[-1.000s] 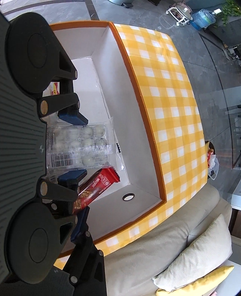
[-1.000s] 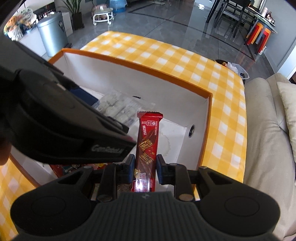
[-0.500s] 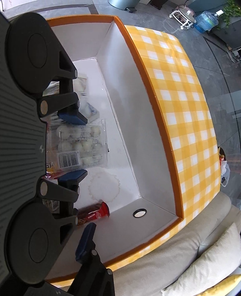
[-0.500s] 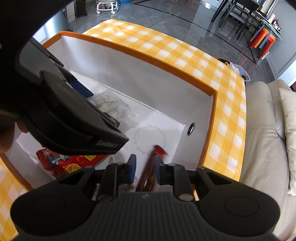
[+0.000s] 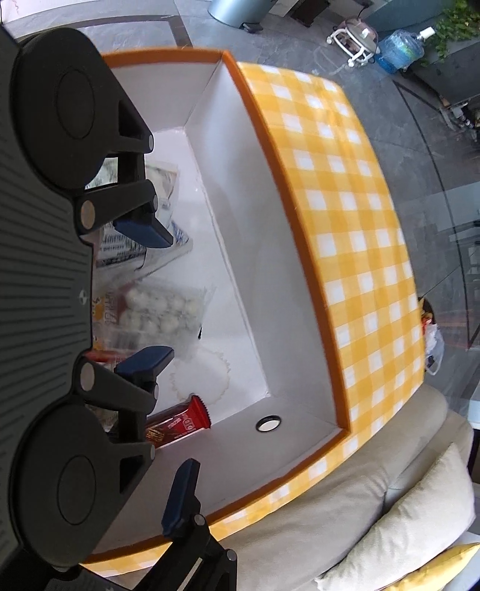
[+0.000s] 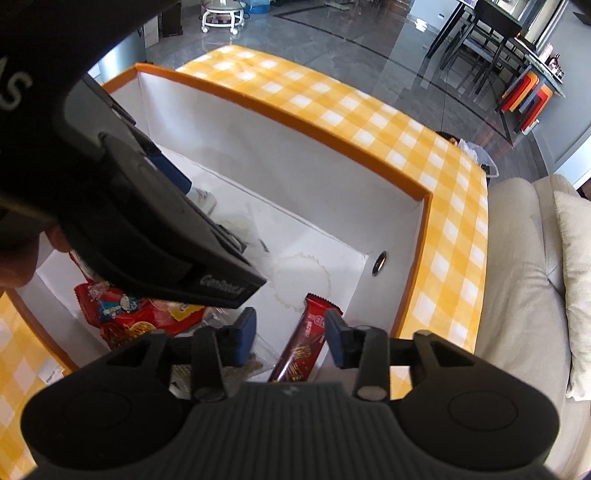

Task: Organize snacks
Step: 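Lower the candy bag and chocolate bar into the box, open both tools, then withdraw both tools from the box back over the remaining snacks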

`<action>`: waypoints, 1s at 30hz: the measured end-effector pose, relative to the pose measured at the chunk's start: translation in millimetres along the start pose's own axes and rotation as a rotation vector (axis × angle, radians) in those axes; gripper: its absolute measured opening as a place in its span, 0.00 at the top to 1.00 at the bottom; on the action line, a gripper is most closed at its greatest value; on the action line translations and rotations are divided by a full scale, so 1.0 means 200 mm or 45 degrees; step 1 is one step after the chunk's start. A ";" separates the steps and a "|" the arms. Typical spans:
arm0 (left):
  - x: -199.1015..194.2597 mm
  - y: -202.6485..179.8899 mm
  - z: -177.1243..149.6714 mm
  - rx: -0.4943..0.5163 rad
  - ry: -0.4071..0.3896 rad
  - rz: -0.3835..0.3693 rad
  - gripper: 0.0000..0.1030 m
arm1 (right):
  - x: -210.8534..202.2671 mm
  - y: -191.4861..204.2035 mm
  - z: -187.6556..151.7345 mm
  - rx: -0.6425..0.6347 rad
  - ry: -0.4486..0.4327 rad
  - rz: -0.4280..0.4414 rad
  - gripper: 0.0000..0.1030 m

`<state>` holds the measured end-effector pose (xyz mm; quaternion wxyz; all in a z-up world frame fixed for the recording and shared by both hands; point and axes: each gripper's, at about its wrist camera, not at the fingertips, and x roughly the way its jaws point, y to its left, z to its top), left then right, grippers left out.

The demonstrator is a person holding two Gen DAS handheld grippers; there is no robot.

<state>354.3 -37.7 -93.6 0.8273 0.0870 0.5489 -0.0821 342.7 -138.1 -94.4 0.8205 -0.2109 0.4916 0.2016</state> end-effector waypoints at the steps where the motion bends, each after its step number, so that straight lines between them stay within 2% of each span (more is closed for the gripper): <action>1: -0.01 0.00 0.00 -0.001 -0.004 0.002 0.30 | -0.01 0.00 0.00 0.000 -0.010 0.000 0.58; 6: -0.07 0.02 -0.02 -0.013 -0.031 0.027 0.30 | -0.07 0.00 -0.01 0.000 -0.057 -0.008 0.51; 10: -0.13 0.03 -0.06 -0.036 -0.064 0.025 0.30 | -0.13 -0.01 -0.03 0.016 -0.104 -0.013 0.49; 12: -0.17 0.02 -0.09 -0.030 -0.091 0.031 0.30 | -0.18 -0.01 -0.05 0.039 -0.137 -0.016 0.43; 20: -0.36 -0.02 -0.22 0.000 -0.246 0.062 0.30 | -0.36 -0.01 -0.17 0.126 -0.284 -0.021 0.43; 30: -0.62 -0.10 -0.44 0.043 -0.433 0.081 0.30 | -0.57 0.06 -0.42 0.239 -0.443 -0.041 0.42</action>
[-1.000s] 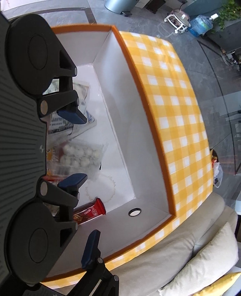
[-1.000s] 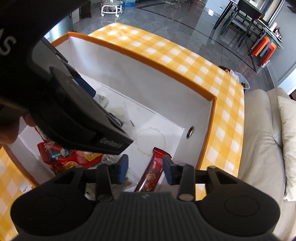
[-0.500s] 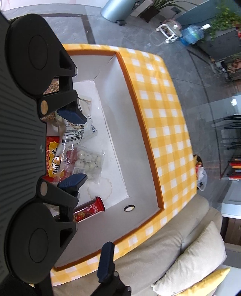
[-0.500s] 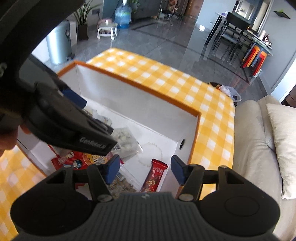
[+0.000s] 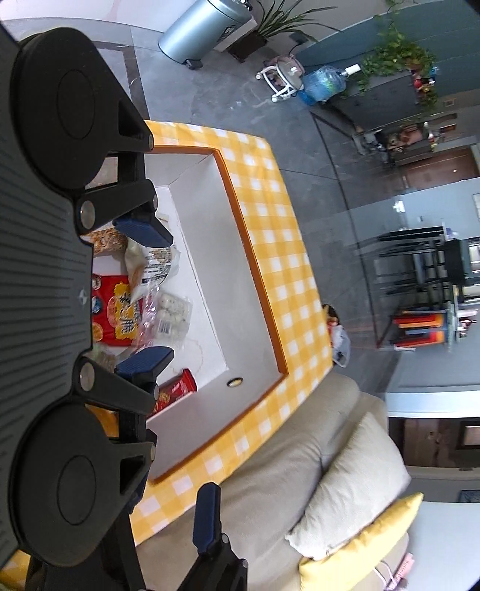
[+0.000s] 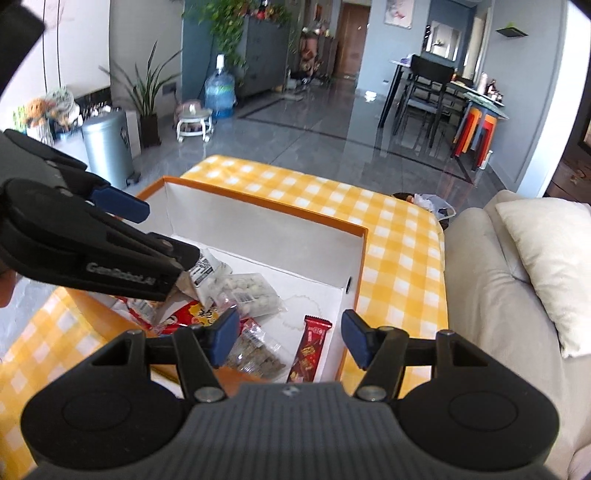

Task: Organize snacks
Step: 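Withdraw both tools from the box back over the remaining snacks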

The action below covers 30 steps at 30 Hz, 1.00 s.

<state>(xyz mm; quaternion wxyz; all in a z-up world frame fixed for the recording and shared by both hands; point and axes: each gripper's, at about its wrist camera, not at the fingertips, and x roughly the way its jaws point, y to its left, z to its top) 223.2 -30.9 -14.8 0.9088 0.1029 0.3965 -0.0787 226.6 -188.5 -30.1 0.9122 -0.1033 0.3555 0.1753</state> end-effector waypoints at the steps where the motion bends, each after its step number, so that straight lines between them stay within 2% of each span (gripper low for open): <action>1: -0.03 -0.01 -0.02 -0.005 -0.012 -0.005 0.29 | -0.03 0.00 -0.02 0.006 -0.015 -0.005 0.42; 6: -0.13 -0.04 -0.15 -0.019 -0.036 -0.005 0.29 | -0.16 0.05 -0.14 0.064 -0.070 -0.020 0.39; 14: -0.22 -0.07 -0.37 -0.104 0.013 -0.041 0.29 | -0.29 0.09 -0.35 0.186 -0.088 -0.069 0.38; 19: -0.23 -0.08 -0.50 -0.168 0.059 -0.058 0.29 | -0.33 0.12 -0.47 0.201 -0.067 -0.114 0.38; 24: -0.22 -0.12 -0.60 -0.175 0.105 -0.073 0.29 | -0.33 0.14 -0.58 0.213 -0.034 -0.143 0.38; 30: -0.17 -0.18 -0.71 -0.188 0.152 -0.099 0.29 | -0.30 0.17 -0.73 0.149 0.004 -0.174 0.38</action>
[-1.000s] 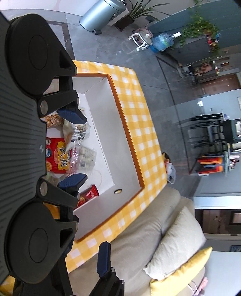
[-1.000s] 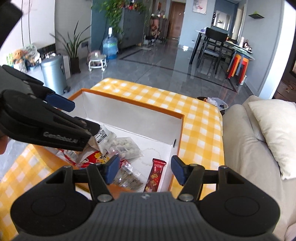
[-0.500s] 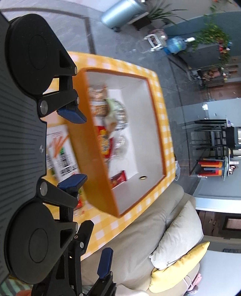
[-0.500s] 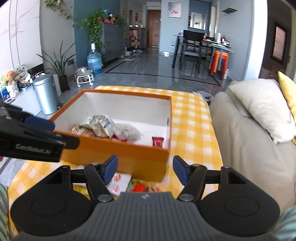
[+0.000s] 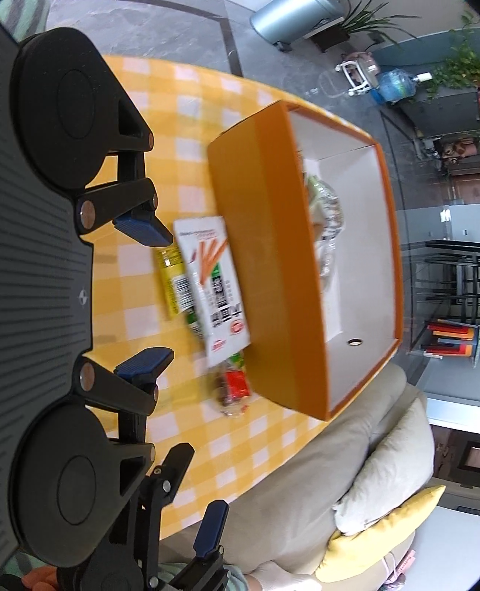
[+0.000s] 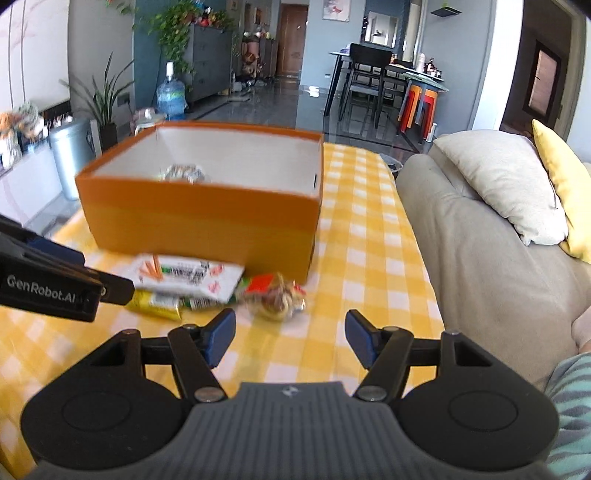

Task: Organize snacks

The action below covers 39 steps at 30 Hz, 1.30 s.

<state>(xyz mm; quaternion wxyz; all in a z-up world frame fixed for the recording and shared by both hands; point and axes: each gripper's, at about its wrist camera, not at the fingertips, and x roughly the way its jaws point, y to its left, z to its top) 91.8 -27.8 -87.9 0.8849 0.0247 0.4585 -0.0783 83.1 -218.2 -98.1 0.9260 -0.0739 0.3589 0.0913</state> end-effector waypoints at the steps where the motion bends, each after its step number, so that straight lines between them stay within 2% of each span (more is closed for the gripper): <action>1: 0.01 0.00 -0.01 -0.001 0.004 -0.004 0.29 | 0.01 0.00 -0.02 -0.010 0.010 -0.003 0.38; 10: 0.09 0.01 -0.04 -0.030 0.020 -0.015 0.29 | 0.14 -0.02 -0.10 -0.016 0.070 -0.017 0.38; 18: 0.19 0.06 -0.02 -0.058 0.046 -0.002 0.28 | 0.24 -0.05 -0.09 0.034 0.097 -0.001 0.39; 22: 0.23 0.09 0.03 -0.022 0.044 0.026 0.26 | 0.31 -0.04 -0.06 0.038 0.101 0.015 0.39; 25: 0.27 0.09 0.05 0.032 0.055 0.033 0.26 | 0.37 -0.04 -0.03 0.035 0.103 0.031 0.39; 37: 0.40 -0.06 0.09 0.390 0.090 0.085 0.26 | 0.57 0.02 0.04 -0.095 0.099 0.071 0.39; 39: 0.41 -0.08 0.09 0.434 0.095 0.103 0.26 | 0.59 0.02 0.04 -0.106 0.097 0.078 0.42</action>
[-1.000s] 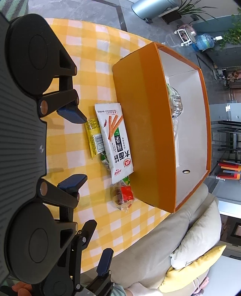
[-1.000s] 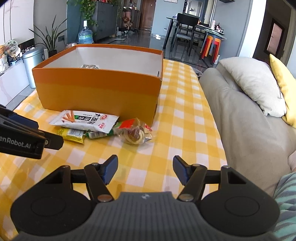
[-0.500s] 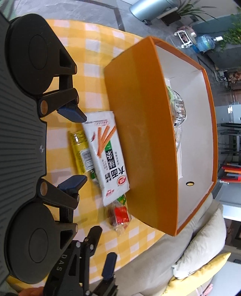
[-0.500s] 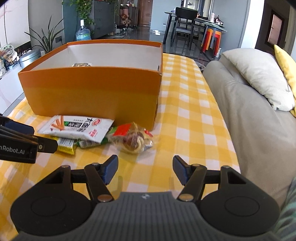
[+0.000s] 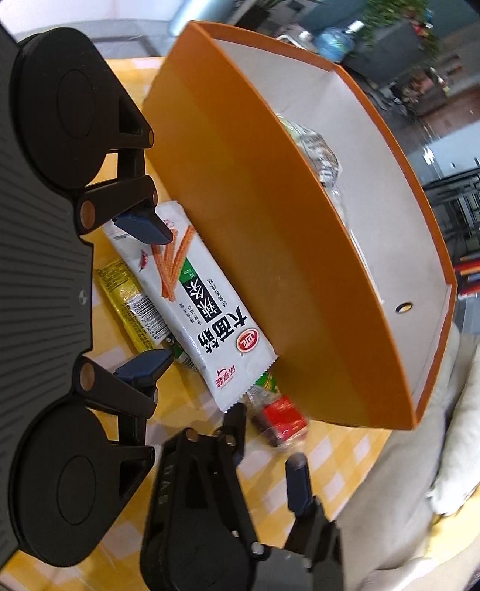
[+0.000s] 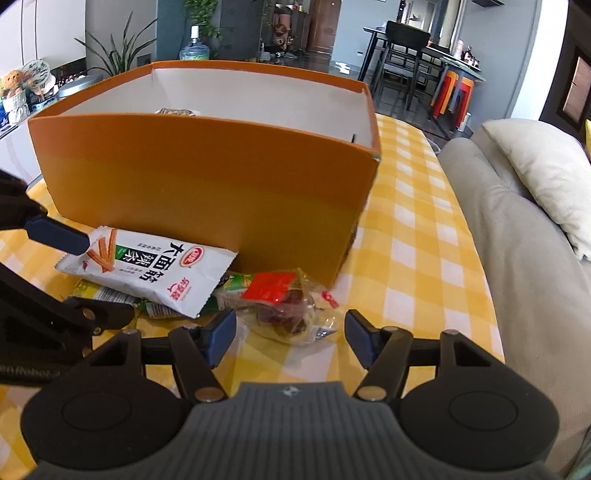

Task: Organize snacks

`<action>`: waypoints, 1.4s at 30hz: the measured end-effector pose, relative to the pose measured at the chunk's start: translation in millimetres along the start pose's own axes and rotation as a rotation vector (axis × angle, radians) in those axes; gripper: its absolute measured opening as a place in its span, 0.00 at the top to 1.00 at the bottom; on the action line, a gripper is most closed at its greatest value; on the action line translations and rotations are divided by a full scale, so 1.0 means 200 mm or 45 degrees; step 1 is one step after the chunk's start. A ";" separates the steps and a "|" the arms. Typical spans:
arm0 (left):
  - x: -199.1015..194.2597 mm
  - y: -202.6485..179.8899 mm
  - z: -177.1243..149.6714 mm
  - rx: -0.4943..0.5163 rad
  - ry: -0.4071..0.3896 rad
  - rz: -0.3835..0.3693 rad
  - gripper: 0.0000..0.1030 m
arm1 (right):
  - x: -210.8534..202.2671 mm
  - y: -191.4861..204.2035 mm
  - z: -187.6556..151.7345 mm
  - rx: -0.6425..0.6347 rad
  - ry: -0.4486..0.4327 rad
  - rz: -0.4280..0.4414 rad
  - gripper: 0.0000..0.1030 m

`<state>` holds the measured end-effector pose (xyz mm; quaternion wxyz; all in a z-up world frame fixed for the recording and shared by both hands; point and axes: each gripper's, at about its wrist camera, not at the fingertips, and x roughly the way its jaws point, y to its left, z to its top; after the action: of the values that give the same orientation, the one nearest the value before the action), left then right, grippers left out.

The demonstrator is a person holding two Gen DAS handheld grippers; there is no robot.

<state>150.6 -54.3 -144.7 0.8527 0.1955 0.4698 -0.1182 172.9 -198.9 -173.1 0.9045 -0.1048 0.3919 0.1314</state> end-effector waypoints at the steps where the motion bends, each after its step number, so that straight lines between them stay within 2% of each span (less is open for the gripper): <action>1: 0.01 0.00 0.00 0.015 0.005 0.009 0.26 | 0.01 0.00 0.00 0.003 0.001 0.009 0.46; 2: 0.01 -0.01 0.01 0.028 0.006 0.015 0.26 | 0.01 -0.01 0.00 0.007 0.008 0.019 0.57; 4: 0.02 -0.01 0.01 0.050 0.004 0.020 0.26 | 0.03 -0.02 0.00 0.016 0.033 0.004 0.64; 8: 0.03 -0.06 0.02 0.127 -0.007 0.057 0.25 | 0.01 -0.03 0.00 0.042 0.039 0.016 0.68; 9: 0.04 -0.07 0.03 0.154 -0.007 0.068 0.25 | -0.01 -0.03 -0.01 0.040 0.038 0.013 0.81; 11: 0.05 -0.10 0.03 0.205 -0.007 0.094 0.26 | -0.03 -0.04 -0.01 0.041 0.052 0.014 0.84; 15: 0.06 -0.16 0.02 0.294 -0.014 0.121 0.44 | -0.05 -0.06 -0.05 0.055 0.088 0.012 0.85; 16: 0.07 -0.17 0.02 0.315 -0.024 0.138 0.51 | -0.06 -0.06 -0.05 0.057 0.092 0.005 0.84; 17: 0.07 -0.18 0.02 0.334 -0.033 0.147 0.54 | -0.06 -0.07 -0.06 0.064 0.094 0.002 0.83; 19: 0.06 -0.20 0.02 0.354 -0.049 0.142 0.66 | -0.07 -0.09 -0.06 0.086 0.088 0.003 0.74; 20: 0.05 -0.20 0.01 0.356 -0.060 0.142 0.67 | -0.07 -0.09 -0.06 0.091 0.082 0.002 0.63; 21: 0.04 -0.20 0.02 0.351 -0.068 0.145 0.71 | -0.08 -0.09 -0.05 0.087 0.065 -0.003 0.59; 22: 0.03 -0.19 0.02 0.334 -0.074 0.145 0.76 | -0.09 -0.09 -0.05 0.074 0.049 -0.006 0.58; 24: 0.01 -0.16 0.04 0.284 -0.085 0.134 0.78 | -0.09 -0.07 -0.04 0.036 0.016 -0.013 0.49; 29: -0.05 -0.09 0.09 0.184 -0.096 0.104 0.82 | -0.05 -0.05 -0.03 0.005 -0.023 0.014 0.49; 31: -0.07 -0.07 0.11 0.150 -0.095 0.094 0.85 | -0.03 -0.05 -0.03 0.007 -0.016 0.046 0.56; 32: -0.09 -0.06 0.12 0.126 -0.092 0.083 0.86 | -0.02 -0.05 -0.03 0.008 -0.006 0.055 0.65; 34: -0.12 -0.03 0.13 0.058 -0.086 0.058 0.88 | -0.01 -0.04 -0.03 -0.002 0.001 0.034 0.74; 42: -0.24 0.09 0.12 -0.194 -0.073 -0.077 0.91 | -0.07 -0.06 -0.04 0.038 0.023 0.059 0.81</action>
<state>150.5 -48.4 -87.3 0.8742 0.1123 0.4585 -0.1136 162.3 -215.2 -165.8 0.8992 -0.0833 0.4042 0.1455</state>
